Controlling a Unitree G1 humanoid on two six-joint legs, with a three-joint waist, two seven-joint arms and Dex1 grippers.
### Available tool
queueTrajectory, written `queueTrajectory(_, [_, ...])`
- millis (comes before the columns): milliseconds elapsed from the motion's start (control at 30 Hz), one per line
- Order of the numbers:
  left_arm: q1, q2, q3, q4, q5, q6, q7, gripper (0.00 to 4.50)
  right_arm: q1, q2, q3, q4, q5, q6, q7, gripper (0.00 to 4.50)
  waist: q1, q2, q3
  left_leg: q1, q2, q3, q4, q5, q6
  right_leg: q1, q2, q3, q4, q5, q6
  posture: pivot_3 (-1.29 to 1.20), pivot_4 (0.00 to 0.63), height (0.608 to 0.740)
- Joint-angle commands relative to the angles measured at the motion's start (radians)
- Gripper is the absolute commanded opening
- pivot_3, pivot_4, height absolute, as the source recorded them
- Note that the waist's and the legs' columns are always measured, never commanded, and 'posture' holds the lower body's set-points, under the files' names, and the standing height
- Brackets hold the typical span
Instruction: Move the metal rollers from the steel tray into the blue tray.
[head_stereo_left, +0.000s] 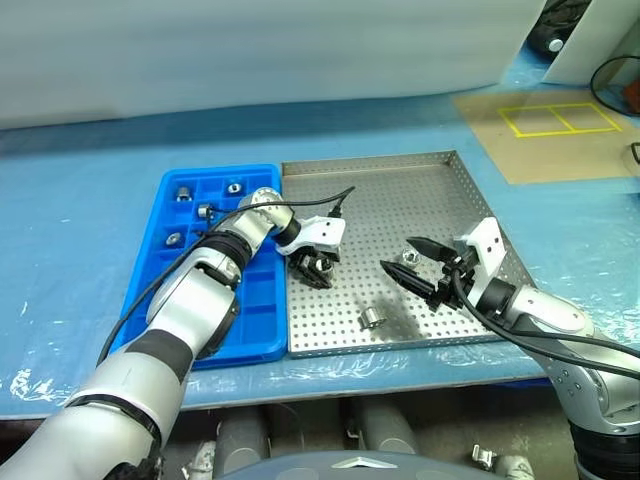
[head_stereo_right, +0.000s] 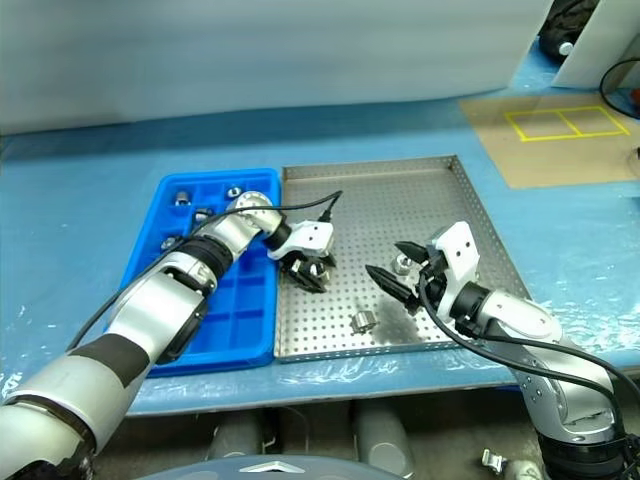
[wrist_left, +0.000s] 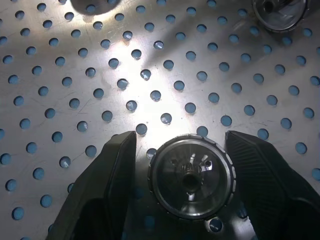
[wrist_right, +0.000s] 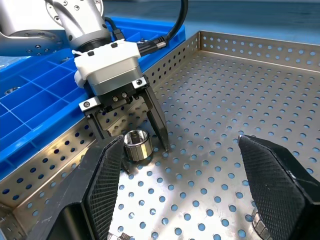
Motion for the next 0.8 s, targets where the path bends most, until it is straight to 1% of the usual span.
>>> queueTrajectory(33, [-0.008,0.028,-0.026,0.037,0.048,0.015,0.012,3.06,-0.007,0.011,0.002,-0.026,-0.001,-0.030,-0.014,3.75,-0.004,0.000,0.000,0.000,0.000,0.000,0.000,0.000,0.000,0.000,0.000,0.000,0.000,0.000,0.000,-0.54,0.150,0.740])
queueTrajectory(133, [-0.007,0.025,-0.016,0.038,0.035,0.012,0.002,3.06,-0.002,0.014,0.006,-0.024,-0.006,-0.038,-0.019,3.75,-0.005,0.000,0.000,0.000,0.000,0.000,0.001,0.000,0.000,0.000,-0.001,0.000,0.000,0.000,0.000,-0.54,0.150,0.740])
queueTrajectory(200, [-0.003,0.021,-0.004,0.036,0.021,0.010,-0.009,2.69,0.001,0.017,0.011,-0.022,-0.011,-0.043,-0.023,3.75,-0.005,0.000,0.000,0.000,0.000,0.000,0.001,0.000,0.000,0.000,-0.001,0.000,0.000,0.000,0.000,-0.54,0.150,0.740])
queueTrajectory(300, [0.001,0.021,0.001,0.032,0.015,0.008,-0.015,1.84,-0.003,0.020,0.015,-0.022,-0.012,-0.042,-0.024,3.75,-0.007,0.000,0.000,-0.001,0.000,0.000,0.000,0.000,0.000,0.000,0.000,0.000,0.000,0.001,-0.002,-0.53,0.150,0.740])
queueTrajectory(333, [0.001,0.018,0.005,0.031,0.013,0.011,-0.007,1.72,-0.005,0.017,0.018,-0.024,-0.006,-0.038,-0.017,3.75,-0.007,0.000,0.000,-0.001,0.000,0.000,0.000,0.000,0.000,0.000,0.000,0.000,-0.001,0.003,-0.005,-0.53,0.150,0.740])
queueTrajectory(433, [-0.001,0.015,0.014,0.030,0.009,0.016,0.007,1.72,-0.003,-0.002,0.025,-0.029,0.011,-0.025,0.014,3.75,-0.007,0.000,0.000,-0.002,0.000,0.000,-0.001,-0.001,0.001,-0.001,0.000,0.000,-0.002,0.003,-0.006,-0.52,0.150,0.740])
queueTrajectory(567, [0.003,0.024,0.019,0.028,0.003,0.010,-0.022,1.72,-0.002,-0.022,0.029,-0.022,0.021,-0.018,0.046,3.75,-0.007,0.000,0.000,-0.002,0.000,0.000,-0.001,-0.001,0.001,-0.001,-0.001,0.000,-0.002,0.003,-0.006,-0.50,0.150,0.740])
queueTrajectory(700, [-0.007,0.017,0.060,0.020,-0.030,0.044,0.015,1.72,-0.014,-0.027,0.041,-0.006,0.019,-0.019,0.064,3.75,-0.007,0.000,0.000,-0.002,0.000,0.000,-0.001,-0.001,0.001,-0.001,-0.001,0.000,-0.002,0.003,-0.005,-0.47,0.150,0.740])
queueTrajectory(800, [-0.027,0.006,0.112,-0.018,-0.098,0.098,-0.054,1.72,-0.031,-0.024,0.059,0.014,0.012,-0.027,0.075,3.75,-0.006,0.000,0.000,-0.003,0.000,0.000,-0.001,-0.001,0.001,-0.002,-0.001,0.000,-0.002,0.003,-0.005,-0.44,0.150,0.740])
